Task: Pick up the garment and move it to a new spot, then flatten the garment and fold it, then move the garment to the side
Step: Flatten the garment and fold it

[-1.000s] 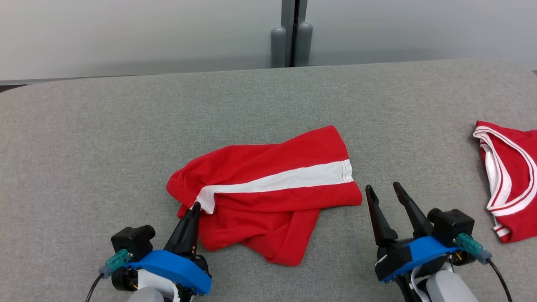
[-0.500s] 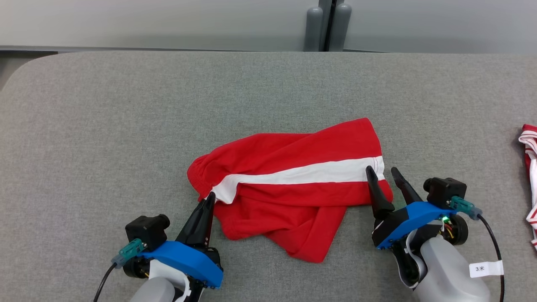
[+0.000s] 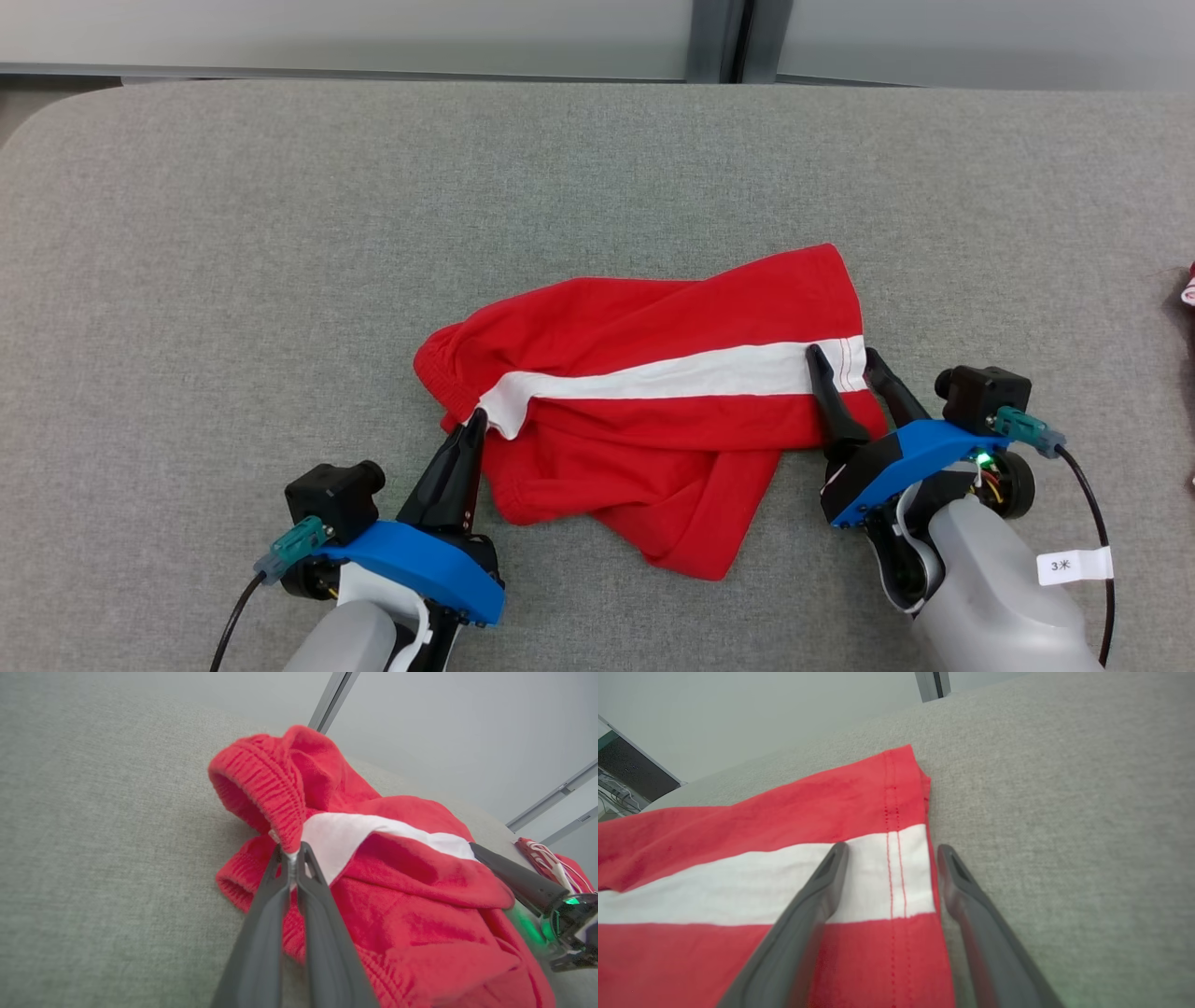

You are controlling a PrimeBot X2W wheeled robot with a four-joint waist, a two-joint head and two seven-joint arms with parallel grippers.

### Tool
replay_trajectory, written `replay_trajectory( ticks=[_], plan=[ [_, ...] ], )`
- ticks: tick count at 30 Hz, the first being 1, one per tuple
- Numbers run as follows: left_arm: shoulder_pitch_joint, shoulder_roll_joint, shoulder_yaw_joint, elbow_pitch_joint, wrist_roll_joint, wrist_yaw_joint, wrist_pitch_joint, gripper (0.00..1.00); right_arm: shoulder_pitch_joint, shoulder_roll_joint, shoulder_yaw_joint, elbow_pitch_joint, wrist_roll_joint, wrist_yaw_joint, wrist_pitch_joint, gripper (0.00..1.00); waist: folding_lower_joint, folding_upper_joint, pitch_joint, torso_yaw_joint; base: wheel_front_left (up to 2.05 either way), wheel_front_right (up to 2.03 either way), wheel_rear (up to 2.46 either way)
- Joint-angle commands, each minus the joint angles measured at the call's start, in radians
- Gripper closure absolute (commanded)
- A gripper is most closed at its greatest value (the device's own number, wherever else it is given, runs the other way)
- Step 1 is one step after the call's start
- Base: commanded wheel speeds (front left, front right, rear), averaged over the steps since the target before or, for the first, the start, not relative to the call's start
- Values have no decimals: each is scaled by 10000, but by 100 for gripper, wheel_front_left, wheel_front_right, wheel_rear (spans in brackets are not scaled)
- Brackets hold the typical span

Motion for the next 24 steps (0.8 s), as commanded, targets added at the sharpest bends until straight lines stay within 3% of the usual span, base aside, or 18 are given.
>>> replay_trajectory(
  ticks=[1, 19, 23, 24],
  plan=[
    [-180, 13, 22, -40, 65, -22, -23, 100, -105, -21, 64, 54, 47, 4, -27, 0, -1, 0, 26, 11, 0, 0, 0],
    [-192, -120, 213, 44, 138, -22, -23, 100, 207, -388, 1043, -863, 918, 4, -16, 0, -1, 0, 137, -60, 0, 0, 0],
    [-203, -161, 184, 37, 180, -22, -23, 100, 203, -496, 1137, -886, 1010, 4, -14, 15, -1, 0, 140, -75, 0, 0, 0],
    [-211, -167, 175, 32, 188, -22, -24, 100, 201, -509, 1121, -911, 1004, 6, -16, 36, -1, 0, 142, -73, 0, 0, 0]
  ],
)
